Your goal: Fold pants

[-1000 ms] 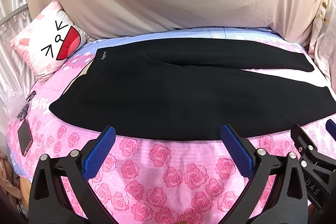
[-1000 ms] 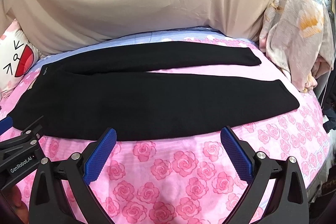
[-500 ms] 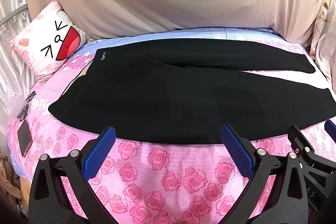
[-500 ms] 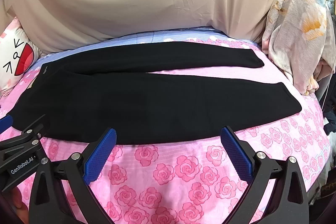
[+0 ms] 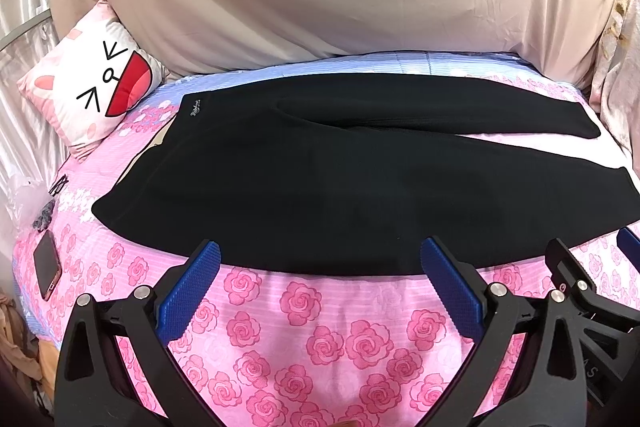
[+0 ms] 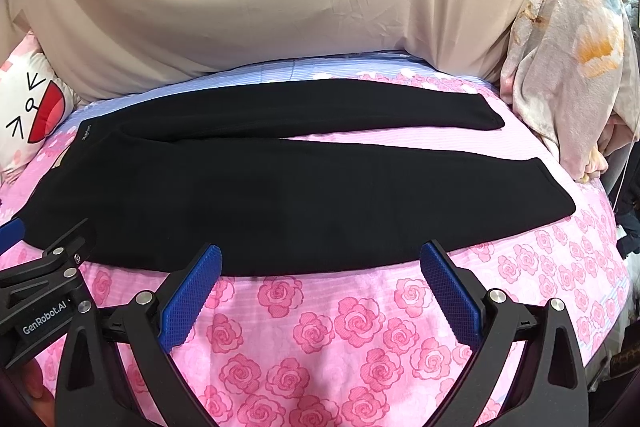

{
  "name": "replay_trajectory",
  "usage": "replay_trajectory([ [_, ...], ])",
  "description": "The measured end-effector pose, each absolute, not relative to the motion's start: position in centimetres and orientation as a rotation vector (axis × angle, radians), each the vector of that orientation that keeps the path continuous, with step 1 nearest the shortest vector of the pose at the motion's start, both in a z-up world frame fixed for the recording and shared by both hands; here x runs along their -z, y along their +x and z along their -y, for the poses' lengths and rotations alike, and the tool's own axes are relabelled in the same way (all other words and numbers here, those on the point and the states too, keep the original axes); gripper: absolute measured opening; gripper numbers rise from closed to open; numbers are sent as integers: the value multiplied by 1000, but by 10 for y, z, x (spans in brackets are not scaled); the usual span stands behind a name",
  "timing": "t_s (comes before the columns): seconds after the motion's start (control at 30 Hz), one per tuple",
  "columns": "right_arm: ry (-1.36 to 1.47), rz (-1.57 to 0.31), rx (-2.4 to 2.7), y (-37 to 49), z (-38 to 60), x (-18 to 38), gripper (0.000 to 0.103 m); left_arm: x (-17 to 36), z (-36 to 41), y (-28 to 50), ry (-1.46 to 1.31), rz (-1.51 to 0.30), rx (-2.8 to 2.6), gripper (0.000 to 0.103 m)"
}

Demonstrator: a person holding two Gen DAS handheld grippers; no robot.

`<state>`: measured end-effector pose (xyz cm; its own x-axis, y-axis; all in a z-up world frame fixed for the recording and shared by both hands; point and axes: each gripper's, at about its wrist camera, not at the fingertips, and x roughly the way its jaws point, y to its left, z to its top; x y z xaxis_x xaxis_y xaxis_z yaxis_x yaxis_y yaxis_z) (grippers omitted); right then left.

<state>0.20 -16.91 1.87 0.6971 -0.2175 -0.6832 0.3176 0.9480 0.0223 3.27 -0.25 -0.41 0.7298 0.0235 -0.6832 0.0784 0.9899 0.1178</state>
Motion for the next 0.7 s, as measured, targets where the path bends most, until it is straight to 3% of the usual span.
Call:
replay_trajectory([
  [0.47,129,-741,290,-1,173,-18,98,1,-1,30,140,-748,33,98],
  [0.7,328,-676,145,16,250,-20,98,-6,-20,61,59,-750,66,98],
])
